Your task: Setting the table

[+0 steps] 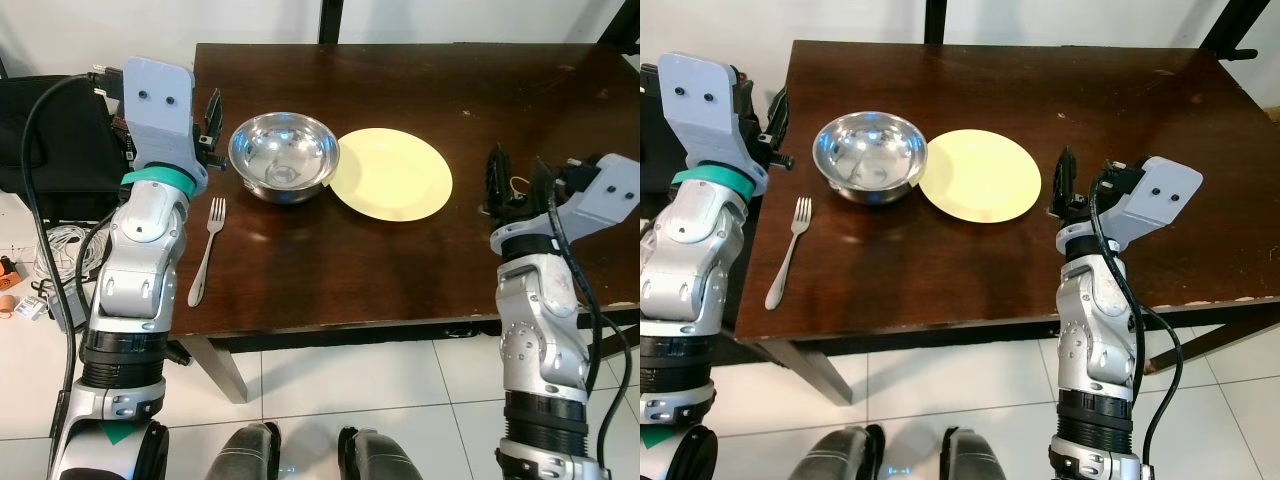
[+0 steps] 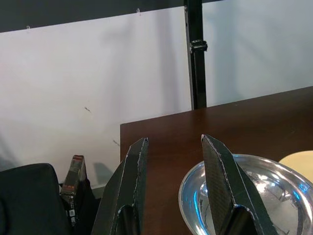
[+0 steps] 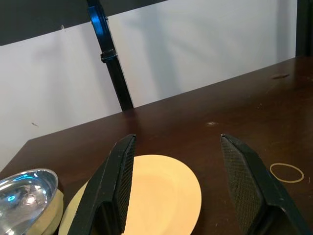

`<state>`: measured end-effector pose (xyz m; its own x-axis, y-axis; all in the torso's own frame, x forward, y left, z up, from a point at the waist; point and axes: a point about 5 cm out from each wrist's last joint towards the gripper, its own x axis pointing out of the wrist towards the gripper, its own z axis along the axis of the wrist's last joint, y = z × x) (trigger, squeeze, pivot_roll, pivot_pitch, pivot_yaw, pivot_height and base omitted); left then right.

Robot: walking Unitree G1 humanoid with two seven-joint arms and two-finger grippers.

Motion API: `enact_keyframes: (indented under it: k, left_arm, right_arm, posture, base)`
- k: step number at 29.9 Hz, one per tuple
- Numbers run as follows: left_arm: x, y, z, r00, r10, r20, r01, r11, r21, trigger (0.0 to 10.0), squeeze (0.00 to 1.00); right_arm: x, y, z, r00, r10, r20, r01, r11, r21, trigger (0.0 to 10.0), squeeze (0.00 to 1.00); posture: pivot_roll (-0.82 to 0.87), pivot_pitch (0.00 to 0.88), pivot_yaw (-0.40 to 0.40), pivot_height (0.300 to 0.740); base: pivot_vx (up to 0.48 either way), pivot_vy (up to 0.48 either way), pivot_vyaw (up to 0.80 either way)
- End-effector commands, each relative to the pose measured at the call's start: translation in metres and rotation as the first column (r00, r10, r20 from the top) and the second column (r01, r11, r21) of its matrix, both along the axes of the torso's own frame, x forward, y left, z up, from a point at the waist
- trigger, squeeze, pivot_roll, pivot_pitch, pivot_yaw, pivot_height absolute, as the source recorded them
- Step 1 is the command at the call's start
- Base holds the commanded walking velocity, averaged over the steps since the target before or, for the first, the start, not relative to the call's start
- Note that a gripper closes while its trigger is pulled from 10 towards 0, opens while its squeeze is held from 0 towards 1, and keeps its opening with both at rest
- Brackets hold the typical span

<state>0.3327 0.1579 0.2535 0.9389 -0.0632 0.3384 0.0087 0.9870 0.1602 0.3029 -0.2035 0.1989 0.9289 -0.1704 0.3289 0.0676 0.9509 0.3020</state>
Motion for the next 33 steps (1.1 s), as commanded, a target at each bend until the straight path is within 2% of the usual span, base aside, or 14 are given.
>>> enact_keyframes:
  k: [1, 33]
  left_arm:
    - [0.0004, -0.001, -0.005, 1.0, -0.003, -0.014, 0.003, 1.0, 0.006, 10.0, 0.0]
    - [0.0002, -0.0008, -0.0062, 1.0, -0.002, -0.017, 0.002, 1.0, 0.005, 10.0, 0.0]
  right_arm:
    - [-0.0005, -0.0032, -0.003, 1.0, -0.01, -0.008, 0.01, 1.0, -0.004, 10.0, 0.0]
    - [0.0008, -0.0029, -0.0037, 1.0, -0.008, -0.01, 0.008, 1.0, -0.007, 10.0, 0.0]
  posture:
    - [0.04, 0.015, 0.024, 0.74]
    - [0.04, 0.018, 0.023, 0.74]
  base:
    - [-0.307, 0.0, 0.0]
    - [-0.369, 0.0, 0.0]
